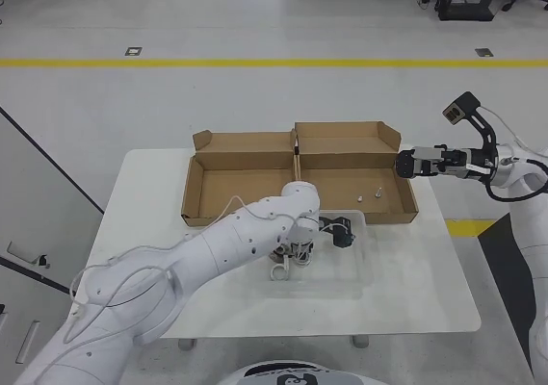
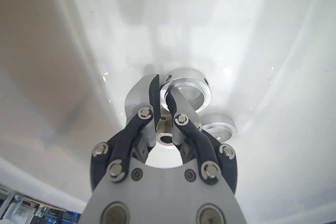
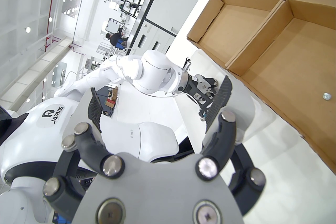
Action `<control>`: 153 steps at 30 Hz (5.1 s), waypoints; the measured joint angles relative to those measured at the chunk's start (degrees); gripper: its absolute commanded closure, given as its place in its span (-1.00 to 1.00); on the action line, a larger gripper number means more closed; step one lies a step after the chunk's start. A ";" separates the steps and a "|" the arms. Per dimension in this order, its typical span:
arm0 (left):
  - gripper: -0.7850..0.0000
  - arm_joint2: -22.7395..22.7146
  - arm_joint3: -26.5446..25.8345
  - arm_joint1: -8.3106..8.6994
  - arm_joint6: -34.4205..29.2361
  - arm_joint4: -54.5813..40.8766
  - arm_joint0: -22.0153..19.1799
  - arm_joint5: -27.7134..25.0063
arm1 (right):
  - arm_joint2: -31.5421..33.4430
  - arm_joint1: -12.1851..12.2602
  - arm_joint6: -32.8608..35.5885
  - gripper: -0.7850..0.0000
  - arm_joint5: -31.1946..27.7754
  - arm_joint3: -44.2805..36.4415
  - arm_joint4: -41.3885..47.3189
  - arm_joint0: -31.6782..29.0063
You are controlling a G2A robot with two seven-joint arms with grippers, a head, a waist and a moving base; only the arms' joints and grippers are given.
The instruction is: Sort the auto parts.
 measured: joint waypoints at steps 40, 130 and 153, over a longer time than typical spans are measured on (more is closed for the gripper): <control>1.00 -23.41 -28.20 33.85 20.66 -30.60 -0.68 -18.49 | 0.00 0.00 0.00 -1.00 0.00 0.00 0.00 0.00; 1.00 -70.03 -44.69 26.70 24.13 -93.96 40.49 -24.12 | 0.00 0.00 0.00 -1.00 0.00 0.00 0.00 0.00; 1.00 -67.98 -43.82 29.06 24.14 -86.03 39.50 -24.12 | 0.00 0.00 0.00 -1.00 0.00 0.00 0.00 0.00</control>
